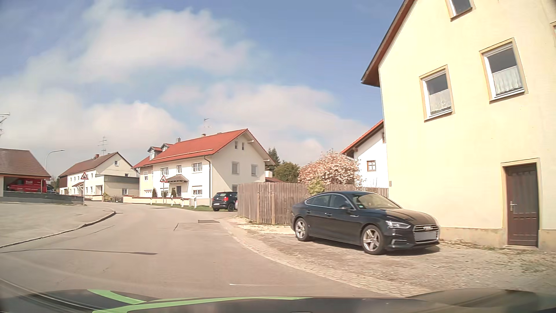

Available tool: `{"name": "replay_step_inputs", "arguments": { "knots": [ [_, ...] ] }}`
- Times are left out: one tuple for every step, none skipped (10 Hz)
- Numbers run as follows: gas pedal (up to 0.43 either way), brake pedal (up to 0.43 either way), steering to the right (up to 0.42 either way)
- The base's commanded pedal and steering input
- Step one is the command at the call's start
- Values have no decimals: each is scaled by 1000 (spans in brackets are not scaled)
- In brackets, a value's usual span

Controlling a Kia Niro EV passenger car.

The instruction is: Follow the waypoints while adhering to traffic rules and regulations

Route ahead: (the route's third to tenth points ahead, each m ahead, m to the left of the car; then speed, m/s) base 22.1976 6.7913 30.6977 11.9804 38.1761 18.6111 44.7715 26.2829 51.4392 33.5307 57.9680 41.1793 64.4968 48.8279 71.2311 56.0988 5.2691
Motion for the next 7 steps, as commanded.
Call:
{"name": "replay_step_inputs", "arguments": {
  "knots": [
    [299,0,-278],
    [299,0,-245],
    [299,0,-223],
    [299,0,-209],
    [299,0,-198],
    [299,0,-188],
    [299,0,-173]
  ]
}}
